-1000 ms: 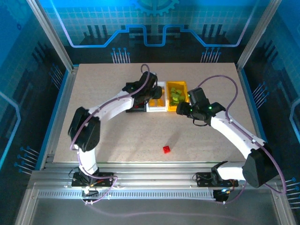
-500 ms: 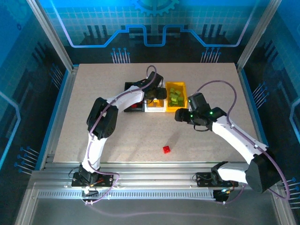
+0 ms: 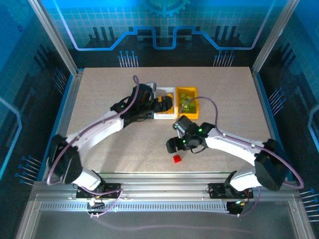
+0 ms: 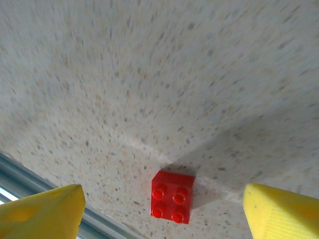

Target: Sort the legos into containers by color

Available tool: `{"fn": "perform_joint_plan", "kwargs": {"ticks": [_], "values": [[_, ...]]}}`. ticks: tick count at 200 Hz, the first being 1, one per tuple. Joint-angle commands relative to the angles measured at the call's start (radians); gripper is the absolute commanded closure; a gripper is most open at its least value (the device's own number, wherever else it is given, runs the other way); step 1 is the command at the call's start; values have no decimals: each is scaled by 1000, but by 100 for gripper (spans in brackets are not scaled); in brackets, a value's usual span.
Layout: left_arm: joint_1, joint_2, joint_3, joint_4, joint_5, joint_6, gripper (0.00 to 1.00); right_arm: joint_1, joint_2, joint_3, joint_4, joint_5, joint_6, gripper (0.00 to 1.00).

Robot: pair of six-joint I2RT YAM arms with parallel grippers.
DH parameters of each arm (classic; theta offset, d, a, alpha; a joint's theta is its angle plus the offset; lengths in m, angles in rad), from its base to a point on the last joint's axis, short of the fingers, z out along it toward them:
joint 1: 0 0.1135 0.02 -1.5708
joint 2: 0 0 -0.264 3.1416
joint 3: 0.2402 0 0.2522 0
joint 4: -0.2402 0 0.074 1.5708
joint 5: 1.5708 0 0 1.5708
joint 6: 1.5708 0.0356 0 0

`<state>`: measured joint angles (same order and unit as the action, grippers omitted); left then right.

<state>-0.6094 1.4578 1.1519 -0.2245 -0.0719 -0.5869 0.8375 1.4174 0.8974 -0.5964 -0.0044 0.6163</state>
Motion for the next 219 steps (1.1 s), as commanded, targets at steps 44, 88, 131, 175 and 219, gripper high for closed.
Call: {"fn": "perform_joint_plan", "kwargs": {"ticks": [44, 88, 131, 175, 219], "values": [[19, -206, -370, -10, -152, -96, 1, 115, 183, 30, -86, 88, 40, 24], [39, -238, -419, -62, -213, -124, 1, 149, 244, 54, -108, 136, 54, 43], [49, -326, -455, -97, -286, -156, 1, 149, 206, 78, -85, 164, 30, 62], [48, -472, -515, -132, -359, -184, 1, 102, 193, 238, -38, 165, -60, 69], [48, -580, -573, -170, -383, -223, 1, 6, 381, 603, 5, 134, -139, 69]]}}
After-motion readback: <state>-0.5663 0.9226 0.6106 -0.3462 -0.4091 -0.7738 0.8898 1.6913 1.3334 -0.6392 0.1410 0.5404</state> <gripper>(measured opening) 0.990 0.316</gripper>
